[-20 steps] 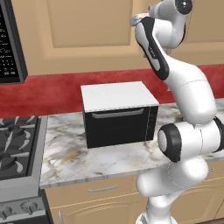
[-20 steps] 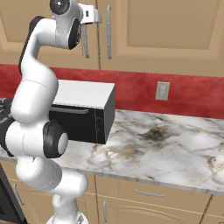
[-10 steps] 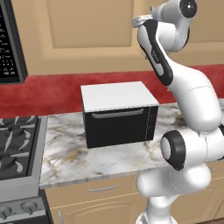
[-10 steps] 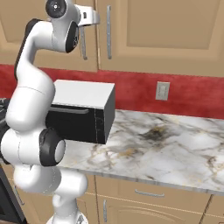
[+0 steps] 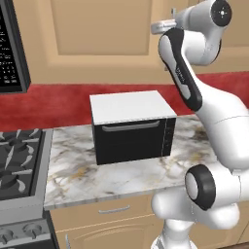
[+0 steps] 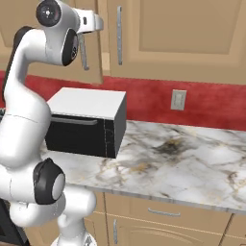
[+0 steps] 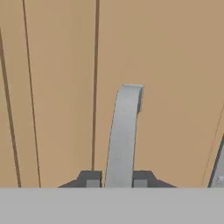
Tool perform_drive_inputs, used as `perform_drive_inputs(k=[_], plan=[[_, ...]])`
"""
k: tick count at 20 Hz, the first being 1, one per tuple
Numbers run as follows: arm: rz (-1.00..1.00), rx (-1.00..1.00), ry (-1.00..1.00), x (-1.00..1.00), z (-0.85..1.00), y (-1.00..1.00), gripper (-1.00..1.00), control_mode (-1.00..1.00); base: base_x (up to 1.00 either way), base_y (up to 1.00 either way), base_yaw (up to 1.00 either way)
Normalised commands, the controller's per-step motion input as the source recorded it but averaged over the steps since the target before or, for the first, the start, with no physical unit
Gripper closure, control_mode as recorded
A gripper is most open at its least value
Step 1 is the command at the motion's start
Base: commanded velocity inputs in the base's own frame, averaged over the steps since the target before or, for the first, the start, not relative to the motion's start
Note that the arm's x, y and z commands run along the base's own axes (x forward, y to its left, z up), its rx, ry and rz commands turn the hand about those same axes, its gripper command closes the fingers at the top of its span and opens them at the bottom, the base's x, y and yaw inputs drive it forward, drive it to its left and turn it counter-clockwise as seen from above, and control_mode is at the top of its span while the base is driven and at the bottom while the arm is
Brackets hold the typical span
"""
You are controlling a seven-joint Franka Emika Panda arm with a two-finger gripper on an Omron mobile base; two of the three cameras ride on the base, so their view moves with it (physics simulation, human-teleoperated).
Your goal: The dining table condiment station is running low on shaker. Refill the condiment station by opening the cabinet and taking the shaker from the cabinet and placing it on the dining table.
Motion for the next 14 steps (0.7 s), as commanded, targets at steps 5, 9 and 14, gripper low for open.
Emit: perform_drive_inputs(k=[5,9,14], plan=[[0.00,0.02,0.00,-0.80,0.00,0.67,1.00,-1.00,0.00,0.00,0.00],[0.00,0.01,0.00,-0.95,0.00,0.83,1.00,-1.00,0.00,0.00,0.00],[0.03,0.00,0.00,-1.00,-0.06,0.89,1.00,-1.00,0.00,0.00,0.00]])
